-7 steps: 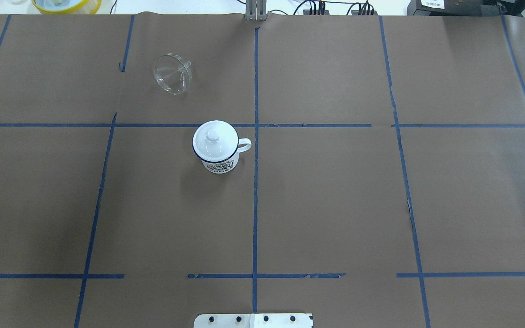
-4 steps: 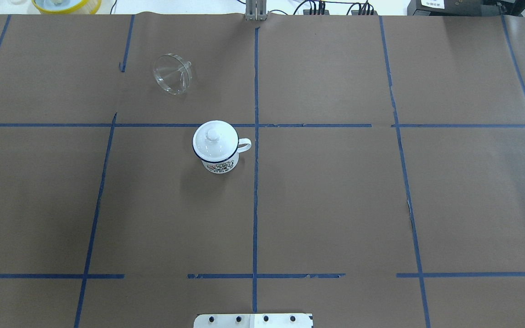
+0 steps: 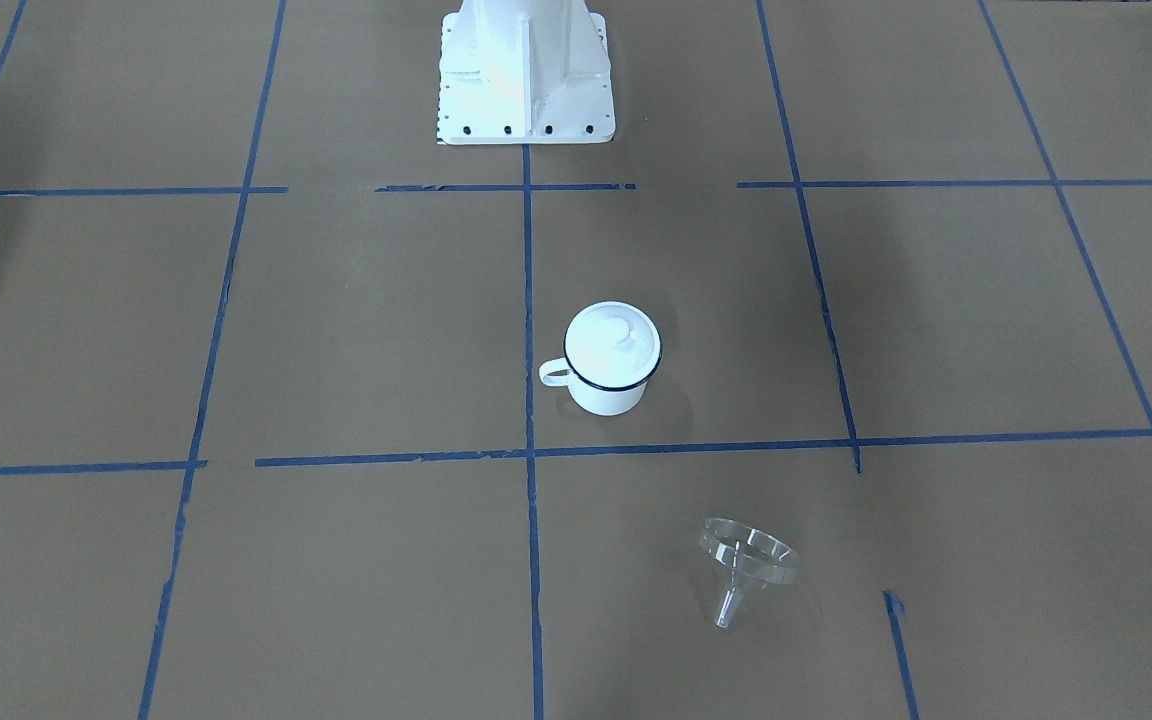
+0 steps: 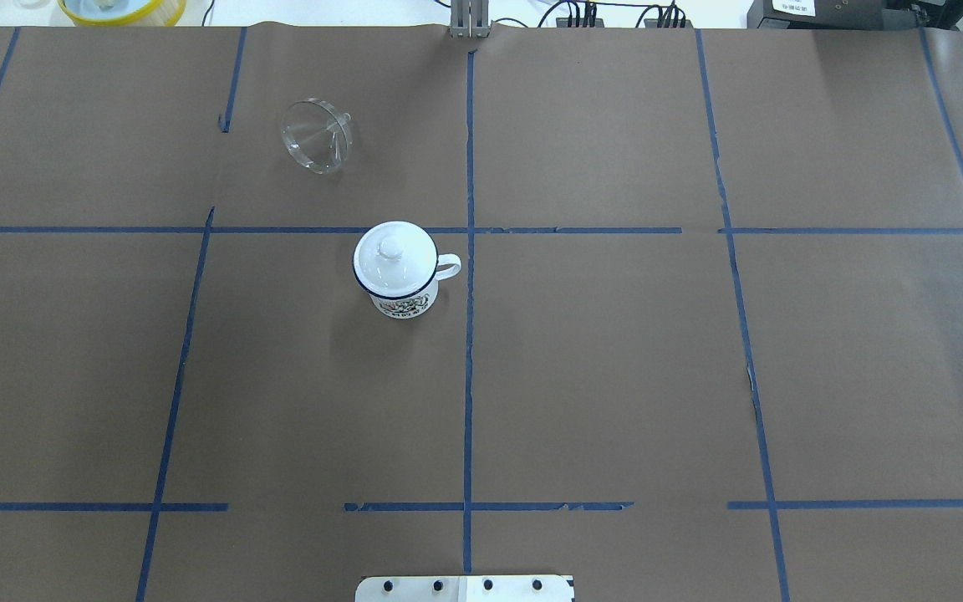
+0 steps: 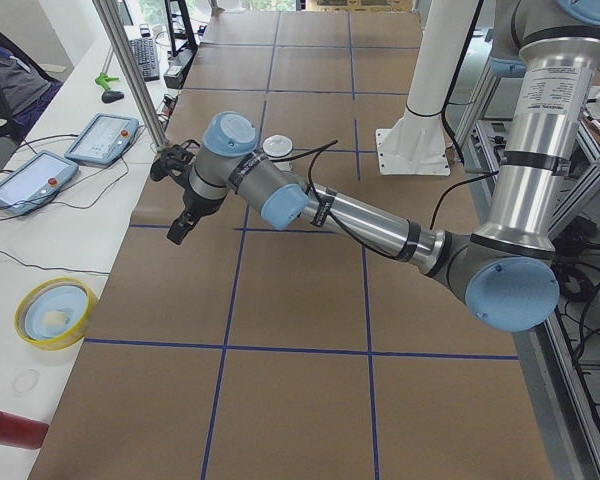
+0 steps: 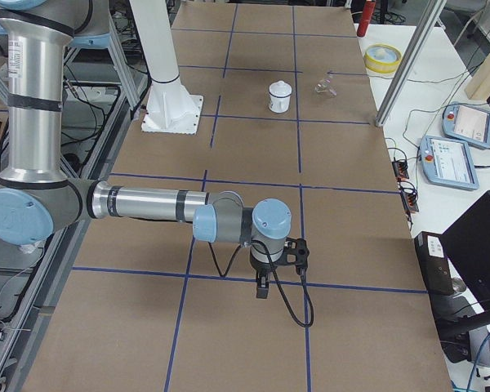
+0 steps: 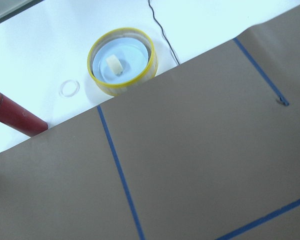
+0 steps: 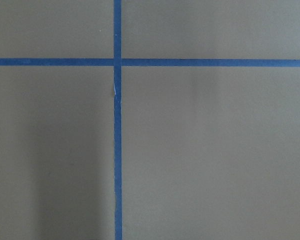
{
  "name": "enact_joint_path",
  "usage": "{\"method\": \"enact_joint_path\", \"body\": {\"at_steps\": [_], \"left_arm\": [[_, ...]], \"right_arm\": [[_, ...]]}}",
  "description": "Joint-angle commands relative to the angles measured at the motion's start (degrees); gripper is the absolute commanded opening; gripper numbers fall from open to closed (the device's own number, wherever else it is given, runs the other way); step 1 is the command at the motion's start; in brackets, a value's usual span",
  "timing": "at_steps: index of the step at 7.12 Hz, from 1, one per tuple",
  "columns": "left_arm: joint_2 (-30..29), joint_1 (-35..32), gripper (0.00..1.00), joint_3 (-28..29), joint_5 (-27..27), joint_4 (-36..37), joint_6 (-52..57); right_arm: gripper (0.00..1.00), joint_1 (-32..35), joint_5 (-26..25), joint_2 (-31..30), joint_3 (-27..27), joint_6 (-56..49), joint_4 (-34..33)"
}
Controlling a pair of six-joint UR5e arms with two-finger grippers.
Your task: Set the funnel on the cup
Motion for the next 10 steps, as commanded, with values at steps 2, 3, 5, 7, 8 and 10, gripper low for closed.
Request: {"method": "enact_joint_path", "body": {"at_steps": [2, 3, 5, 7, 8, 10], "left_arm": [[-12.6, 24.0, 1.00, -4.5, 10.4, 5.8, -30.2], [-23.4, 33.0, 1.00, -2.8, 14.3, 19.7, -36.0], [-35.0, 41.1, 1.00, 1.0, 14.6, 31.4, -57.5], [-38.0, 43.9, 1.00, 7.0, 14.8, 31.3, -62.4], [-37.9, 45.2, 1.00, 8.2, 18.1, 31.3, -62.6], [-37.8, 48.3, 1.00, 11.5, 19.9, 29.9, -62.6]], "right_arm": [[1.00, 0.0, 0.0, 0.0, 0.0, 0.0, 0.0], [1.00, 0.0, 0.0, 0.0, 0.0, 0.0, 0.0], [1.00, 0.0, 0.0, 0.0, 0.0, 0.0, 0.0], [1.00, 0.0, 0.0, 0.0, 0.0, 0.0, 0.0], [1.00, 0.0, 0.0, 0.0, 0.0, 0.0, 0.0], [1.00, 0.0, 0.0, 0.0, 0.0, 0.0, 0.0]]}}
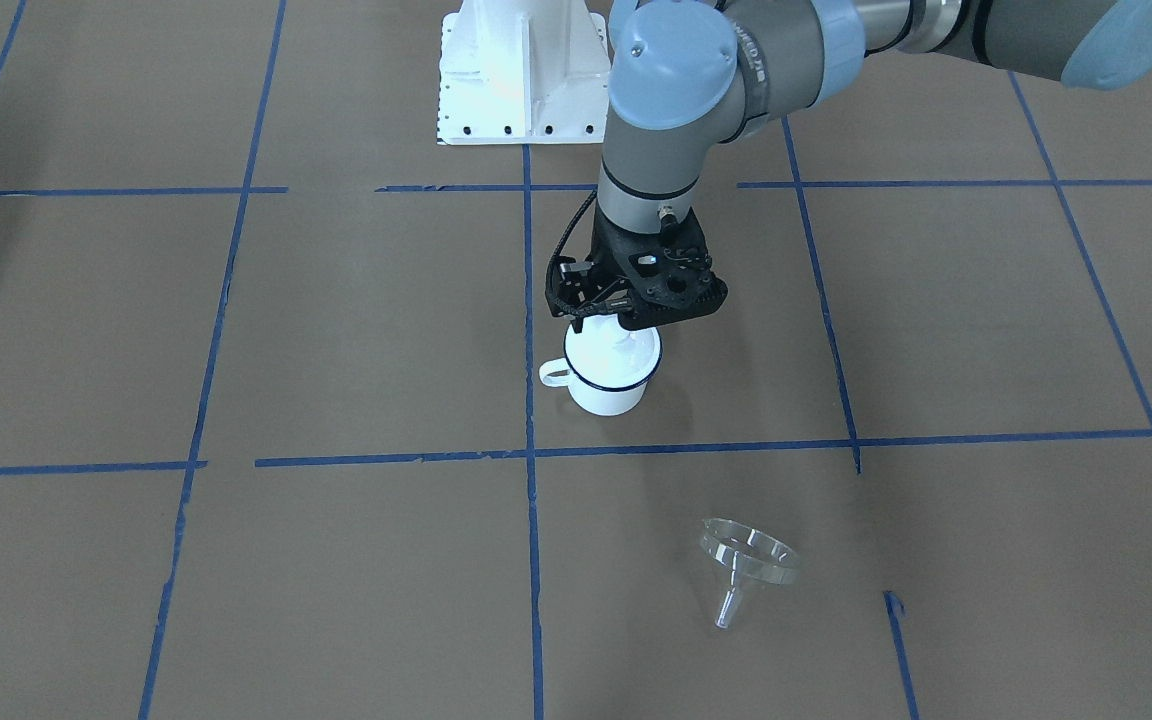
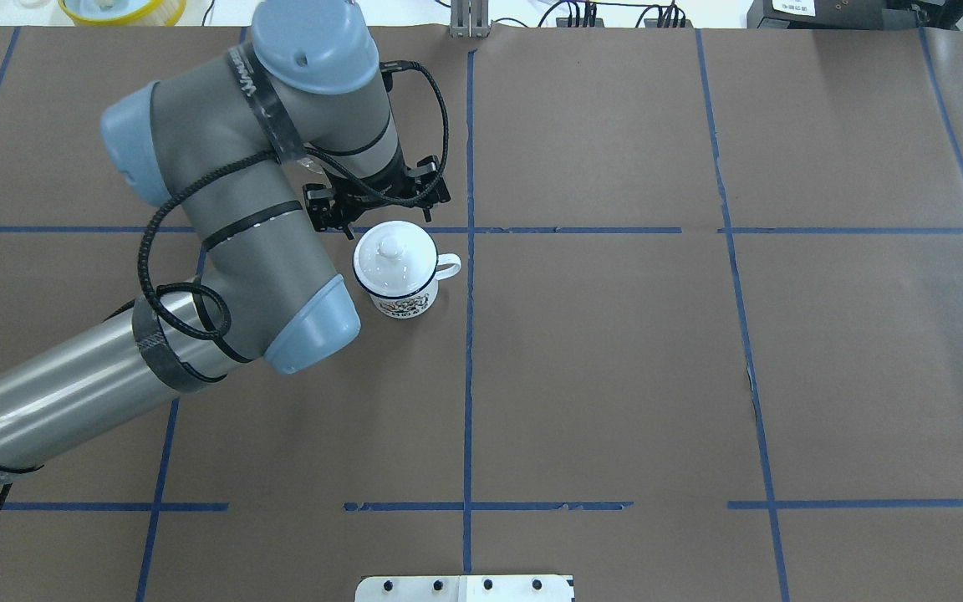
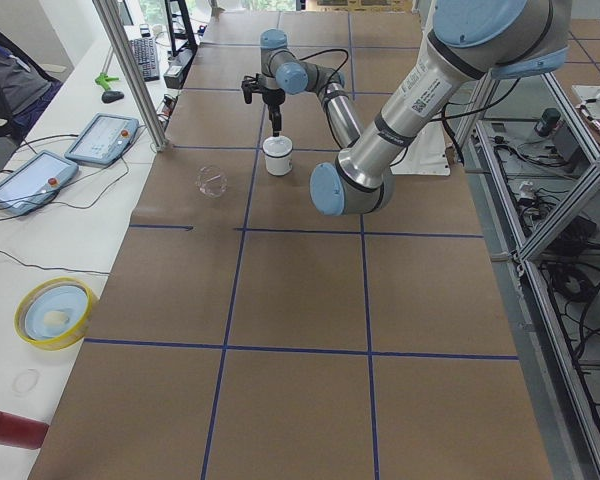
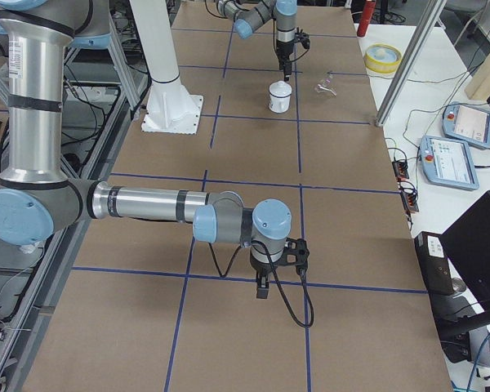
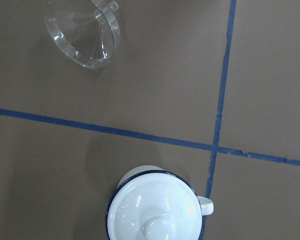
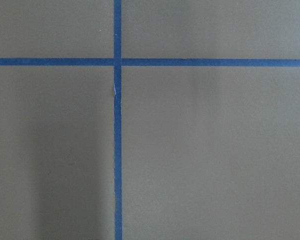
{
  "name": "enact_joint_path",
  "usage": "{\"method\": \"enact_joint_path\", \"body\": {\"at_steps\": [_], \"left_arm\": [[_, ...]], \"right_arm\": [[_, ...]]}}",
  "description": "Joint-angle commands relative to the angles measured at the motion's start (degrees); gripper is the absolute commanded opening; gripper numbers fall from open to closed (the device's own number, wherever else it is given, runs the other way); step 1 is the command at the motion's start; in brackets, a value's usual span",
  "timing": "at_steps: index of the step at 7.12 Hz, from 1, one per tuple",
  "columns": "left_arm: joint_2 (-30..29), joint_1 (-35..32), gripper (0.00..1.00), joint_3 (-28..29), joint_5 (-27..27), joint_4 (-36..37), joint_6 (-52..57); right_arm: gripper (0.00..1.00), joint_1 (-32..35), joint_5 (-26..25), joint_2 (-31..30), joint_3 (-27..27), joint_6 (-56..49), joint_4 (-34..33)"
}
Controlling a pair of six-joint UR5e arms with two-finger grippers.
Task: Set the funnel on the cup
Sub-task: 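Move the left gripper over the white lid on the mug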
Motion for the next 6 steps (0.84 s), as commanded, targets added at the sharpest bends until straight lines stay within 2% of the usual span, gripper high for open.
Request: {"method": "enact_joint_path", "body": {"at_steps": [1, 2, 3, 6], "left_arm": [[0.2, 1.8, 1.00, 2.3, 1.0, -2.4, -1.3], [0.2, 1.9, 1.00, 2.5, 1.0, -2.6, -1.3], [0.2, 1.8, 0.94, 2.3, 1.2, -2.6, -1.4], [0.8, 1.6, 0.94, 2.1, 3.7, -4.2, -1.4]], "right_arm": [[1.00, 0.0, 0.0, 0.0, 0.0, 0.0, 0.0], [1.00, 0.0, 0.0, 0.0, 0.1, 0.0, 0.0], [1.00, 0.0, 0.0, 0.0, 0.0, 0.0, 0.0], [1.00, 0.0, 0.0, 0.0, 0.0, 0.0, 0.0]]}}
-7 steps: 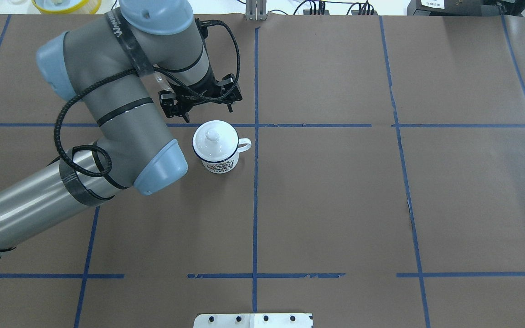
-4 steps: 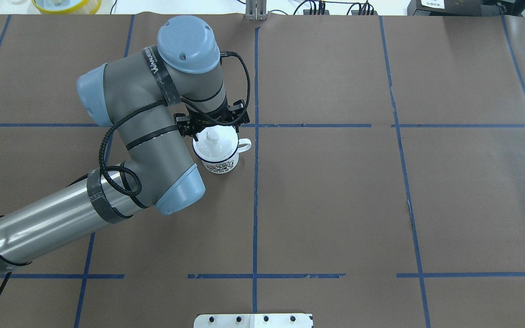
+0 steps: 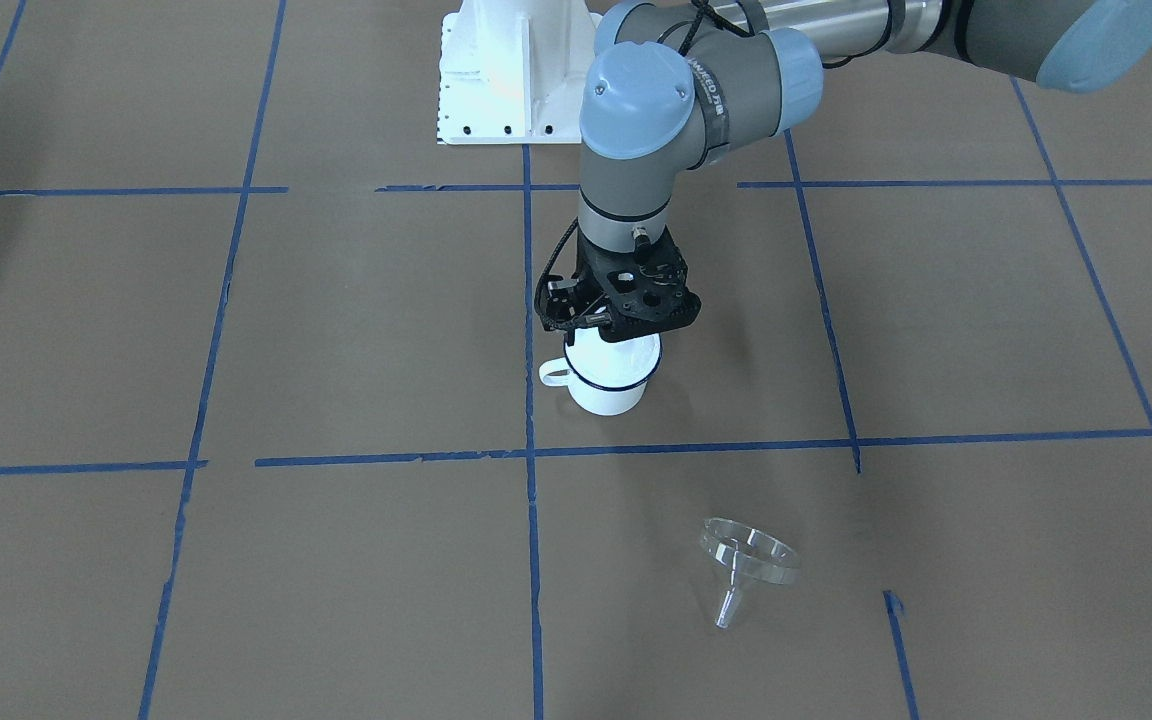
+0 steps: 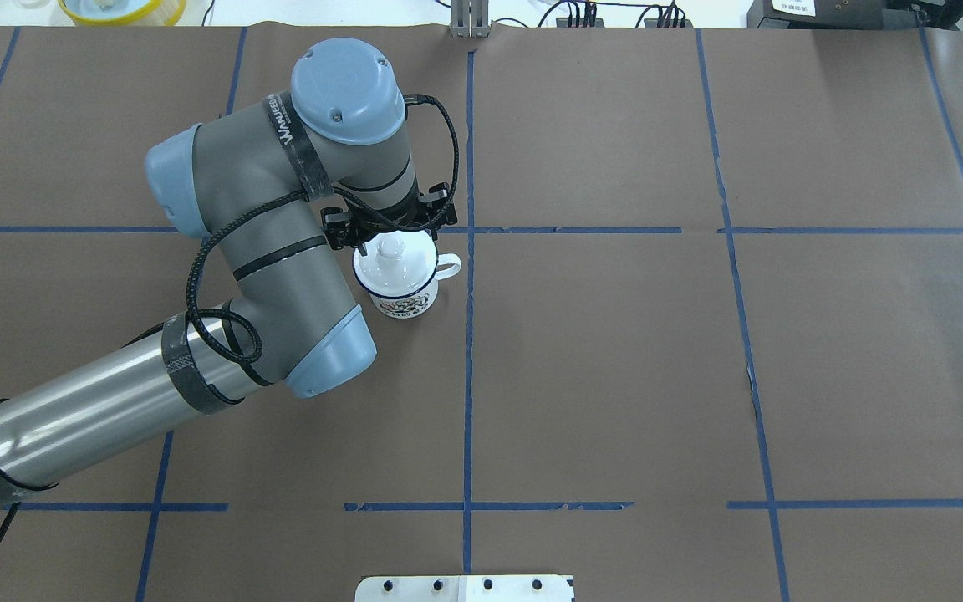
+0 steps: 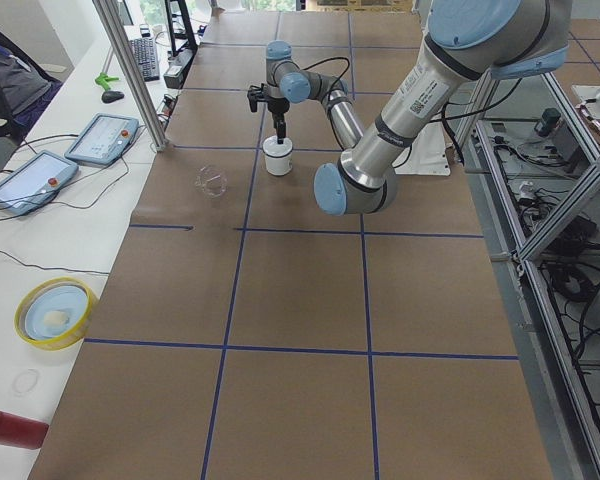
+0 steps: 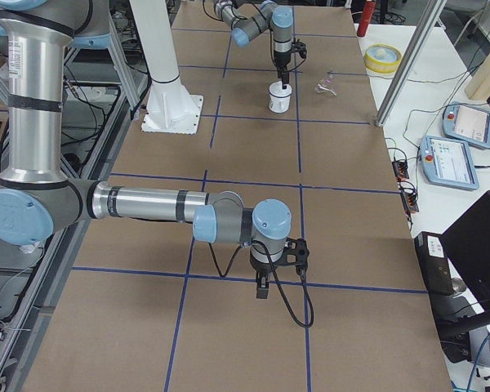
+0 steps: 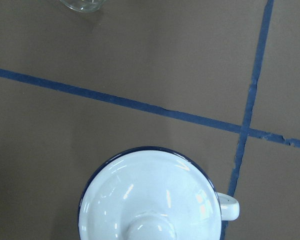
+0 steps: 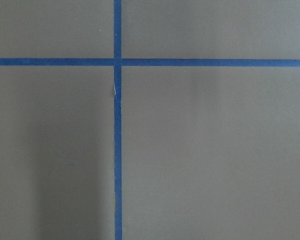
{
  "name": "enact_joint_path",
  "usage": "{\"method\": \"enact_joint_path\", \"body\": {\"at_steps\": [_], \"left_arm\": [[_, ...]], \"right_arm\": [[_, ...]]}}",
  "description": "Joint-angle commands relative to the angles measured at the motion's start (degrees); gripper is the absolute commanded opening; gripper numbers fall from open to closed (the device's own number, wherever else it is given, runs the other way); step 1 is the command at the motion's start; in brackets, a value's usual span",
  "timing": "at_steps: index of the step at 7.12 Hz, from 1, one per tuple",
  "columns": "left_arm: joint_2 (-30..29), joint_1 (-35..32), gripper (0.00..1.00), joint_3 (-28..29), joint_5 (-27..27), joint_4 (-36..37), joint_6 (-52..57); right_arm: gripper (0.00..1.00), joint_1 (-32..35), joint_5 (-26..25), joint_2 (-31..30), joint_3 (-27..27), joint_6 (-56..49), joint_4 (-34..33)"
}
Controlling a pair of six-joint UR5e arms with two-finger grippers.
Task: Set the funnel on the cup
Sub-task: 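Move the left gripper over the white lid on the mug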
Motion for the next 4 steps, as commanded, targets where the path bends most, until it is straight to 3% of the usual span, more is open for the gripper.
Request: {"method": "enact_joint_path", "body": {"at_steps": [1, 4], "left_arm": [[0.7, -0.1, 0.93, 0.1, 0.4, -0.7, 0.1], [1.2, -0.1, 0.92, -0.1, 0.3, -0.7, 0.3]], "right_arm": [[1.00, 0.0, 0.0, 0.0, 0.0, 0.0, 0.0], [1.00, 0.0, 0.0, 0.0, 0.0, 0.0, 0.0]]}}
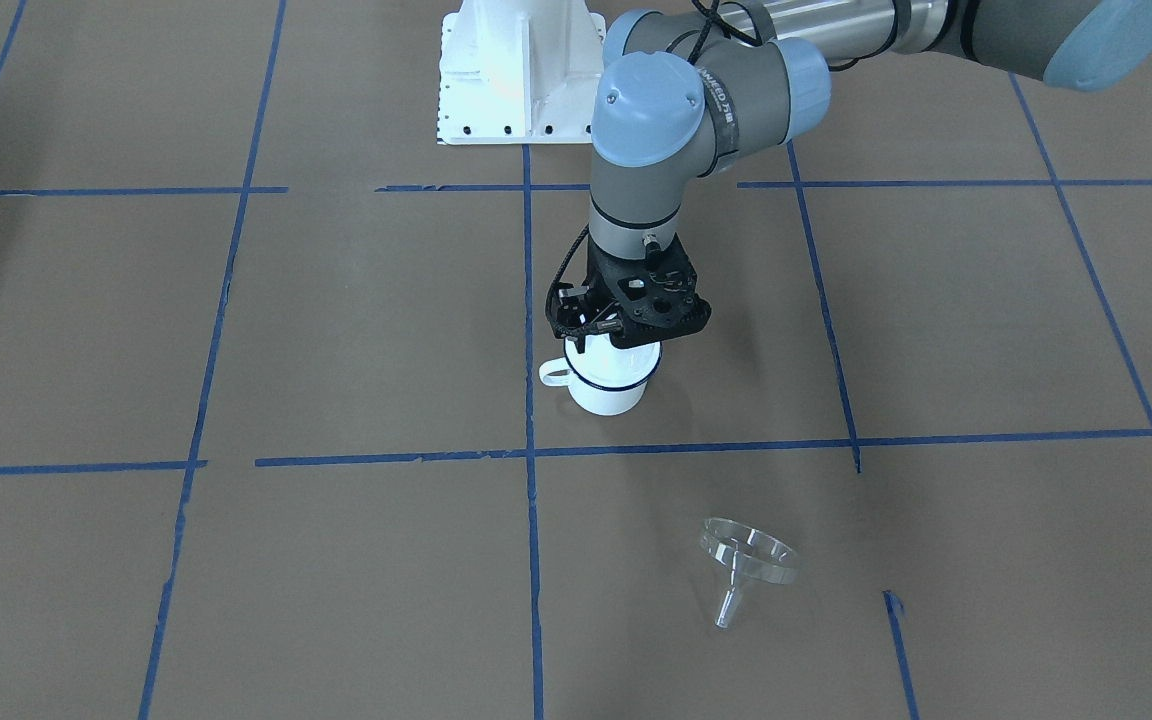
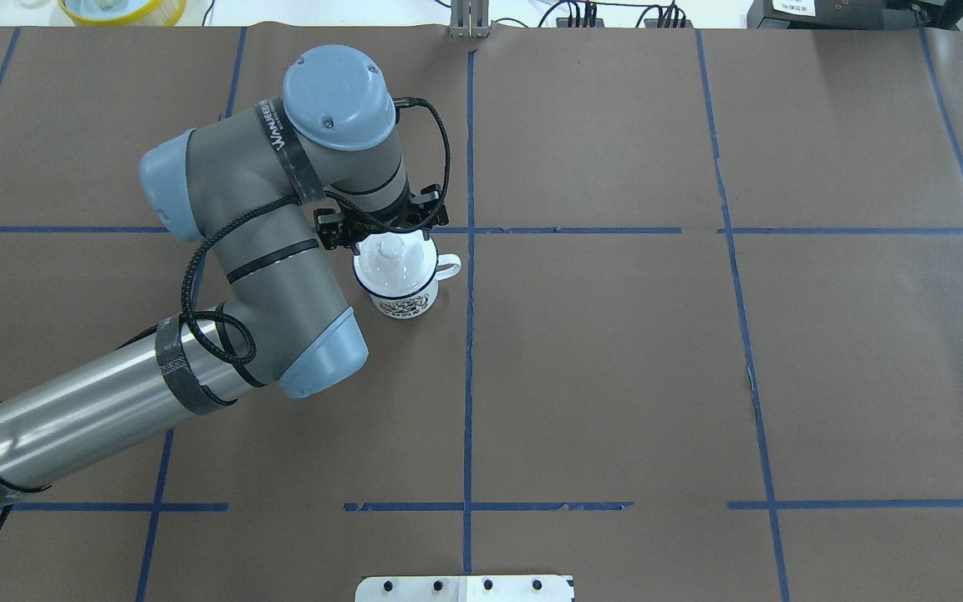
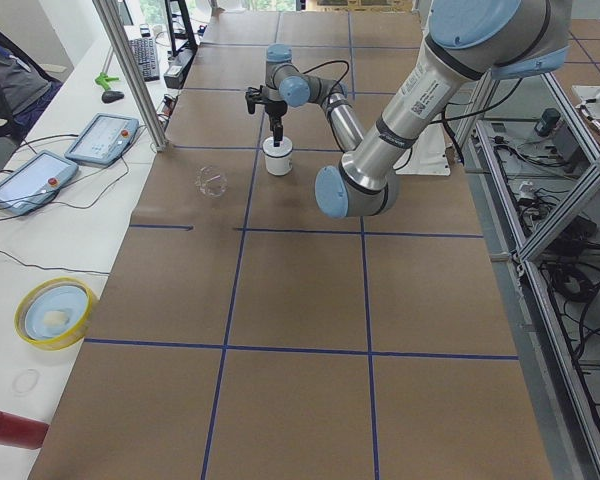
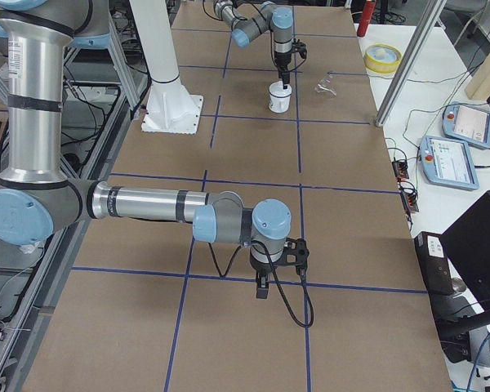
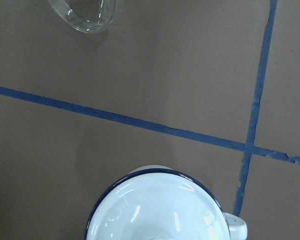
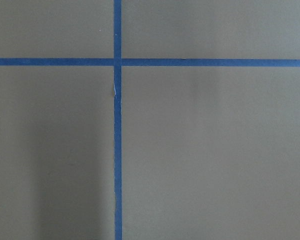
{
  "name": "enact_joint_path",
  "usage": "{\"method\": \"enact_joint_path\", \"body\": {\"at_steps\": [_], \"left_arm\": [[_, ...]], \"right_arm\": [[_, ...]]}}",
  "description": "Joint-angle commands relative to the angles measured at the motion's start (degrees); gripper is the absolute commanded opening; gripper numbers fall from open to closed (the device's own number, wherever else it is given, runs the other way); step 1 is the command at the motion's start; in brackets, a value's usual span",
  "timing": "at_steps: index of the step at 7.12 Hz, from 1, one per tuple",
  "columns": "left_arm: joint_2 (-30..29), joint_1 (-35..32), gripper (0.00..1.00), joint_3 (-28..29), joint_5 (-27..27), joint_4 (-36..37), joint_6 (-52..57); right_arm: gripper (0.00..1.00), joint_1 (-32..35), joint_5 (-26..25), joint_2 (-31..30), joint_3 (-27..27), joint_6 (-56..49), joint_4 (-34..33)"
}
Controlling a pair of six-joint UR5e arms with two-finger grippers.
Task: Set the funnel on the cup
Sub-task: 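Move the left gripper over the white lid on the mug, then close the left gripper on the lid knob and lift it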
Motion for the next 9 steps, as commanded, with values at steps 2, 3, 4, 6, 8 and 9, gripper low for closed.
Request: {"method": "enact_joint_path", "body": {"at_steps": [2, 3, 4, 6, 8, 9], "left_arm": [[0.0, 0.0, 0.54, -0.3, -0.1, 0.2, -0.4], [0.0, 0.0, 0.01, -0.4, -0.1, 0.2, -0.3], [0.0, 0.0, 0.00, -0.5, 0.0, 0.3, -0.2], [-0.1, -0.1, 0.00, -2.1, -0.2, 1.5, -0.1], [-0.5, -2.6, 0.00, -10.1, -0.4, 9.4, 0.8], [-0.8, -3.7, 0.00, -14.3, -0.5, 13.7, 2.3]], "right_arm": [[1.00, 0.0, 0.0, 0.0, 0.0, 0.0, 0.0], [1.00, 0.0, 0.0, 0.0, 0.0, 0.0, 0.0], [1.00, 0.0, 0.0, 0.0, 0.0, 0.0, 0.0], [1.00, 0.0, 0.0, 0.0, 0.0, 0.0, 0.0], [1.00, 0.0, 0.0, 0.0, 0.0, 0.0, 0.0], [1.00, 0.0, 0.0, 0.0, 0.0, 0.0, 0.0]]}}
